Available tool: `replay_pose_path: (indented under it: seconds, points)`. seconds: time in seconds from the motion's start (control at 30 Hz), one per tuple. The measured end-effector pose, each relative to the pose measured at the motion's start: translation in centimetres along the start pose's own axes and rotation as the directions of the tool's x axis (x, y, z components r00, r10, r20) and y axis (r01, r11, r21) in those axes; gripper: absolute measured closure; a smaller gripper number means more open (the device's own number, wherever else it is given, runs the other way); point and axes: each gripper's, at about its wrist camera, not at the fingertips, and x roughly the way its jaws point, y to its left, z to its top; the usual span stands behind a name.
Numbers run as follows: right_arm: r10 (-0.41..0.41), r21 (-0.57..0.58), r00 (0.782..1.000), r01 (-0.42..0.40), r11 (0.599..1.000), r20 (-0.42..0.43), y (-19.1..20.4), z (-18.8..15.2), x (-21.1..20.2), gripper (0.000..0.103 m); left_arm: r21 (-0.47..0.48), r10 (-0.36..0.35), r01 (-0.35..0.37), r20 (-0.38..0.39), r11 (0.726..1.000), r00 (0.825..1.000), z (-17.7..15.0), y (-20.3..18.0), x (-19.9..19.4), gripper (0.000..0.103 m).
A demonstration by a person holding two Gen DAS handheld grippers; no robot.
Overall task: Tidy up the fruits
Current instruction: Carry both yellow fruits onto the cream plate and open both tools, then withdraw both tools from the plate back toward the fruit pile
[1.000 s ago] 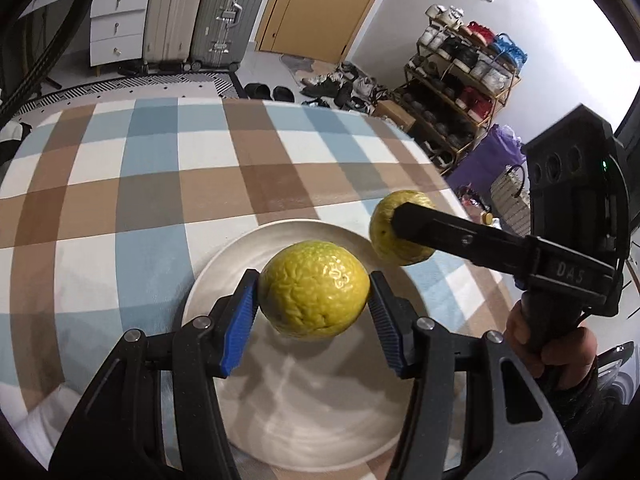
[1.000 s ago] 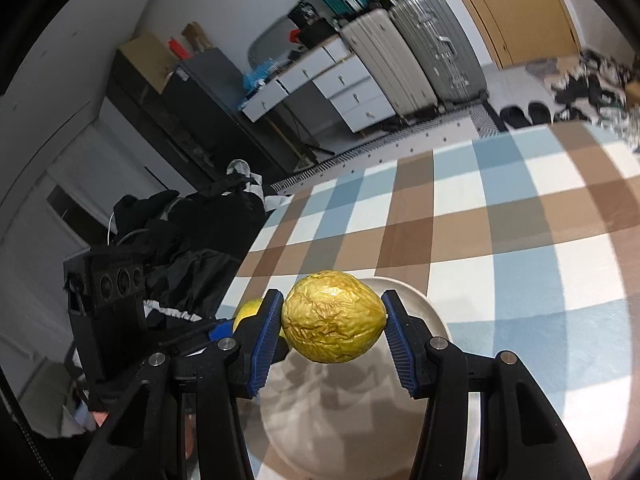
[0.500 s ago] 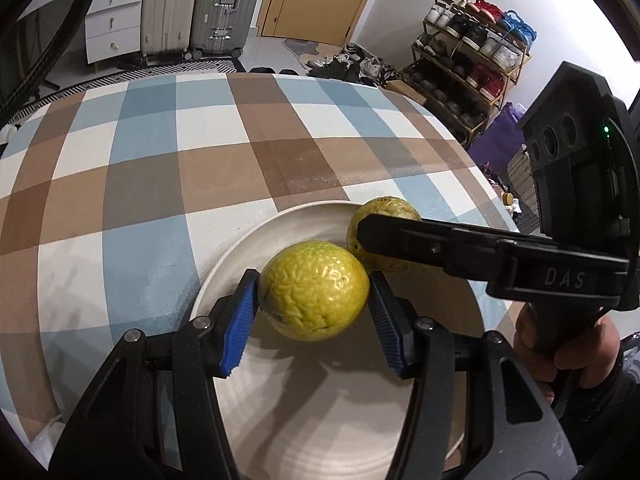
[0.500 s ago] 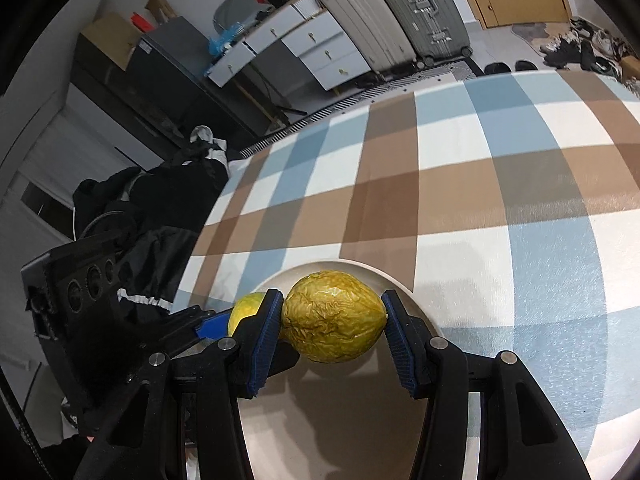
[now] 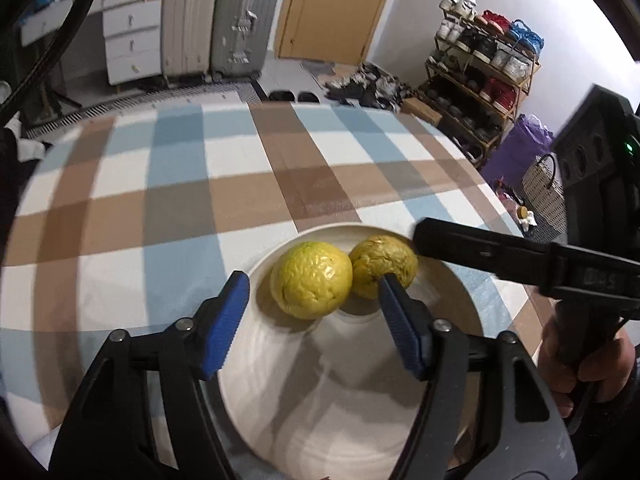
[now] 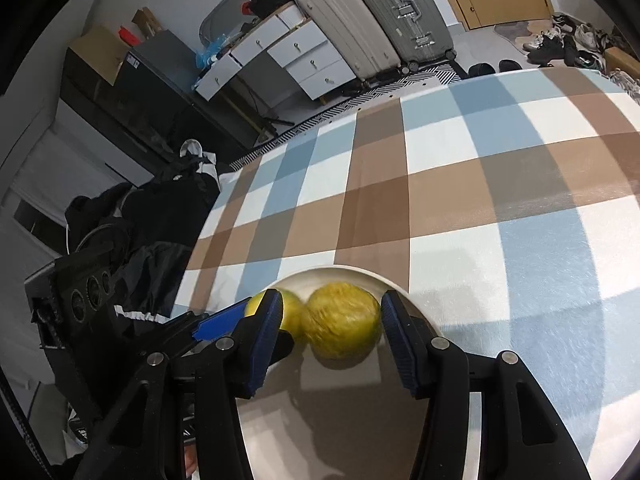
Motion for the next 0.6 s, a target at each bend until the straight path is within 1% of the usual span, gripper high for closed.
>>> replay_pose_path:
  seconds: [0.07,0.1,0.13,0.17,0.2,0.27,0.33,0.4,0.43,0.47,0.53,0.57,0.6]
  points:
    - [0.006,-0.004,1.000,-0.006,1.000,0.025,0.4,-0.3,-1.4,0.046,0.003,0.024,-0.024,0.026,1.000,0.999,-0.1,-0.5,-1.5,0.029]
    - [0.006,-0.007,0.999,-0.006,1.000,0.037,0.6,-0.5,-2.0,0.040,0.003,0.030,-0.030,0.042,1.000,0.999,-0.3,-0.7,-2.5,0.029]
    - [0.008,-0.014,0.998,-0.007,1.000,0.060,0.9,-0.8,-3.1,0.036,0.002,0.032,-0.032,0.055,0.999,0.998,-0.5,-0.9,-3.5,0.029]
    - [0.011,-0.025,0.996,-0.009,1.000,0.086,1.3,-1.2,-4.3,0.029,0.001,0.038,-0.038,0.067,0.999,0.997,-0.7,-1.2,-4.4,0.028]
    - [0.013,-0.037,0.994,-0.009,0.999,0.109,1.8,-1.6,-5.4,0.024,0.002,0.049,-0.049,0.083,0.999,0.995,-1.0,-1.6,-5.5,0.026]
    - [0.013,-0.068,0.989,-0.003,0.998,0.147,2.7,-2.4,-7.6,0.018,0.003,0.072,-0.072,0.118,0.997,0.990,-1.6,-2.4,-7.6,0.021]
    - [0.009,-0.088,0.984,0.007,0.996,0.179,3.4,-3.4,-9.6,0.010,0.006,0.093,-0.095,0.159,0.995,0.983,-2.4,-3.2,-9.9,0.020]
    - [0.008,-0.112,0.976,0.017,0.994,0.218,4.2,-4.7,-11.8,0.008,0.006,0.112,-0.115,0.194,0.993,0.975,-3.2,-4.1,-12.1,0.017]
    - [0.004,-0.120,0.973,0.024,0.992,0.229,4.5,-5.2,-12.6,0.004,0.004,0.120,-0.123,0.208,0.992,0.971,-3.6,-4.5,-13.1,0.016]
    - [-0.001,-0.127,0.970,0.033,0.991,0.242,4.8,-5.8,-13.4,0.003,0.003,0.127,-0.131,0.222,0.991,0.967,-4.0,-4.9,-14.1,0.014]
    - [0.000,-0.148,0.961,0.043,0.988,0.278,5.5,-7.3,-15.1,0.001,0.003,0.140,-0.145,0.252,0.989,0.958,-5.1,-5.8,-16.2,0.008]
    - [0.000,-0.159,0.957,0.048,0.986,0.292,5.9,-8.0,-15.9,0.001,0.003,0.146,-0.152,0.265,0.988,0.953,-5.6,-6.2,-17.1,0.002]
    - [0.001,-0.168,0.953,0.053,0.984,0.303,6.2,-8.6,-16.5,0.000,-0.004,0.156,-0.161,0.286,0.987,0.945,-6.2,-6.6,-18.2,0.001]
